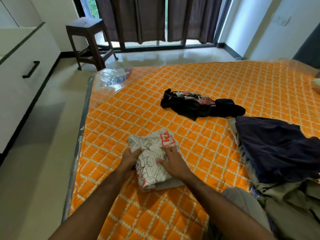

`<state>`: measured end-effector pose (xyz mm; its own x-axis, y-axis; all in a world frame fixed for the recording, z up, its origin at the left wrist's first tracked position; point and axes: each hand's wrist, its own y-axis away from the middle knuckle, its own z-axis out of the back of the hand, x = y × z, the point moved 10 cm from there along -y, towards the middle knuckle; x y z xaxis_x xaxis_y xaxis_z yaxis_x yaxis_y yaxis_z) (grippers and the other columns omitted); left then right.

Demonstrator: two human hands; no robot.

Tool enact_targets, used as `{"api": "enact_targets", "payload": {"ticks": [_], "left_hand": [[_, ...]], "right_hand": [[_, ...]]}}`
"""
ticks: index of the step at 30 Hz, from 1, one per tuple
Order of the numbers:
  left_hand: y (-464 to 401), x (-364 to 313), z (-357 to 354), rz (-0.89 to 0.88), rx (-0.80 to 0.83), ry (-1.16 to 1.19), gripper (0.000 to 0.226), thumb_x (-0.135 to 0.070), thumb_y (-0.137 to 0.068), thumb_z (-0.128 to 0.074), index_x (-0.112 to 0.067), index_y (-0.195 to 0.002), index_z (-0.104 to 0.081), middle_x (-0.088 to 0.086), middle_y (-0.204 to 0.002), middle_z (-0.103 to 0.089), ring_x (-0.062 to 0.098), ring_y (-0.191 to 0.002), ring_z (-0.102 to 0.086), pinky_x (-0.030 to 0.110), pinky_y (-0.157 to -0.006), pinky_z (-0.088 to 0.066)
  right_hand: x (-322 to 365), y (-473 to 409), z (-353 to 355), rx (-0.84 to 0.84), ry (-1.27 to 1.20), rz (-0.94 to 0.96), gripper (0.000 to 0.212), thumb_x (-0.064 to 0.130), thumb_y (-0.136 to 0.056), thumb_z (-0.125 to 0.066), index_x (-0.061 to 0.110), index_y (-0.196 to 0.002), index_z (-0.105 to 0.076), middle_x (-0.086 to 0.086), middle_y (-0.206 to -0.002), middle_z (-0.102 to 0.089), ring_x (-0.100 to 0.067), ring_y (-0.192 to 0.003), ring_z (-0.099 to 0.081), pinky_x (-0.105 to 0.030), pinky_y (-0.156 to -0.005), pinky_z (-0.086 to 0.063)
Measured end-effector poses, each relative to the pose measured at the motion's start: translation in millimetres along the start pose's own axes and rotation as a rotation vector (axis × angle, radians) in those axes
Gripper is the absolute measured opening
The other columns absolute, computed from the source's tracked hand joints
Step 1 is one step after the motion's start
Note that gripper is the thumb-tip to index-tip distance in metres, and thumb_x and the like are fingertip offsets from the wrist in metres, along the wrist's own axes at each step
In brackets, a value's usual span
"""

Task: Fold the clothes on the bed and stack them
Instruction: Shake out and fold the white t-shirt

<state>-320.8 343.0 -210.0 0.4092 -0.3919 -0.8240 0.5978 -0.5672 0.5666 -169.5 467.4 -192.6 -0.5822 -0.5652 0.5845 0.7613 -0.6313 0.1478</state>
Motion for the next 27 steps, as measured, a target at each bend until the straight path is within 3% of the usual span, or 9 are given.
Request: {"api": "enact_targets", "payload": {"ticks": [3,5,7,12,15,17,20,23,27], "left_hand": [[10.0,-38.6,-11.2,-0.138,-0.002,-0.033,0.027,-0.012,-0.091,-0.068,-0.006,-0.117,-0.064,0.018,-0.11,-0.073,0.026,-0.086,-0.073,0.034,-0.07,-0.06],[20.6,-82.7,-11.8,-0.29,-0.019,-0.188,0.031,-0.023,-0.084,-0.073,-0.015,-0.113,-0.066,0.011,-0.107,-0.074,0.022,-0.086,-0.072,0.038,-0.077,-0.06],[38.1,-132.9,-11.9,-0.428,-0.036,-0.438,0.044,-0.039,-0.072,-0.071,-0.02,-0.112,-0.065,-0.001,-0.102,-0.073,0.018,-0.087,-0.07,0.039,-0.078,-0.058],[90.2,-205.8,-47.7,-0.864,-0.035,-1.357,0.053,-0.044,-0.073,-0.067,-0.024,-0.12,-0.054,0.002,-0.104,-0.069,0.027,-0.095,-0.066,0.031,-0.063,-0.04],[110.2,-190.7,-63.1,-1.137,-0.055,-1.52,0.065,-0.049,-0.077,-0.071,-0.025,-0.135,-0.05,0.003,-0.11,-0.07,0.029,-0.097,-0.068,0.035,-0.07,-0.052],[112.5,-151.0,-69.7,-1.228,-0.001,-1.534,0.077,-0.049,-0.066,-0.08,-0.021,-0.132,-0.051,0.004,-0.102,-0.073,0.029,-0.079,-0.072,0.034,-0.059,-0.055],[106.7,-42.5,-82.8,-1.104,0.189,-1.694,0.082,-0.06,-0.057,-0.083,-0.018,-0.122,-0.054,0.003,-0.095,-0.073,0.022,-0.066,-0.071,0.026,-0.05,-0.053],[97.3,25.9,-68.9,-0.712,0.331,-1.55,0.077,-0.074,-0.083,-0.036,-0.024,-0.14,-0.044,0.003,-0.129,-0.058,0.024,-0.11,-0.062,0.036,-0.083,-0.052],[93.5,12.6,-11.8,-0.743,0.086,-1.16,0.036,-0.049,-0.096,-0.041,-0.03,-0.123,-0.056,-0.006,-0.115,-0.055,0.014,-0.103,-0.056,0.038,-0.087,-0.05]], "right_hand": [[13.8,-5.9,-15.8,0.135,-0.27,-0.123,0.087,0.082,-0.089,-0.034,0.025,-0.155,-0.032,-0.008,-0.15,-0.033,-0.027,-0.14,-0.037,-0.046,-0.115,-0.034],[38.4,-14.5,-14.4,0.163,-0.627,-0.167,0.101,0.093,-0.079,-0.031,0.024,-0.151,-0.04,-0.008,-0.151,-0.045,-0.026,-0.137,-0.047,-0.044,-0.107,-0.045],[68.7,-20.2,-12.4,0.236,-0.948,-0.245,0.085,0.087,-0.085,-0.034,0.024,-0.137,-0.055,0.0,-0.128,-0.065,-0.021,-0.112,-0.066,-0.036,-0.084,-0.058],[119.6,-38.2,-3.2,0.381,-1.612,-0.261,0.071,0.073,-0.096,-0.039,0.021,-0.139,-0.059,-0.014,-0.133,-0.064,-0.037,-0.105,-0.07,-0.053,-0.082,-0.057],[98.6,-39.3,8.8,0.307,-1.645,-0.254,0.056,0.052,-0.091,-0.055,0.014,-0.132,-0.064,-0.013,-0.125,-0.069,-0.034,-0.1,-0.07,-0.05,-0.086,-0.056],[60.1,-31.2,-1.1,0.277,-1.62,-0.342,0.053,0.043,-0.09,-0.058,0.004,-0.126,-0.066,-0.02,-0.117,-0.07,-0.037,-0.098,-0.07,-0.05,-0.085,-0.057],[-22.0,0.0,-31.6,0.255,-1.396,-0.613,0.069,0.057,-0.103,-0.037,-0.002,-0.127,-0.064,-0.024,-0.115,-0.071,-0.04,-0.103,-0.069,-0.048,-0.086,-0.057],[-48.4,22.9,-42.7,0.317,-1.248,-0.63,0.078,0.064,-0.1,-0.031,-0.004,-0.122,-0.063,-0.026,-0.108,-0.071,-0.037,-0.095,-0.071,-0.043,-0.078,-0.058],[-33.0,11.8,-38.6,0.298,-0.881,-0.416,0.074,0.072,-0.093,-0.046,0.005,-0.114,-0.068,-0.014,-0.105,-0.075,-0.03,-0.095,-0.073,-0.049,-0.091,-0.057]]}}
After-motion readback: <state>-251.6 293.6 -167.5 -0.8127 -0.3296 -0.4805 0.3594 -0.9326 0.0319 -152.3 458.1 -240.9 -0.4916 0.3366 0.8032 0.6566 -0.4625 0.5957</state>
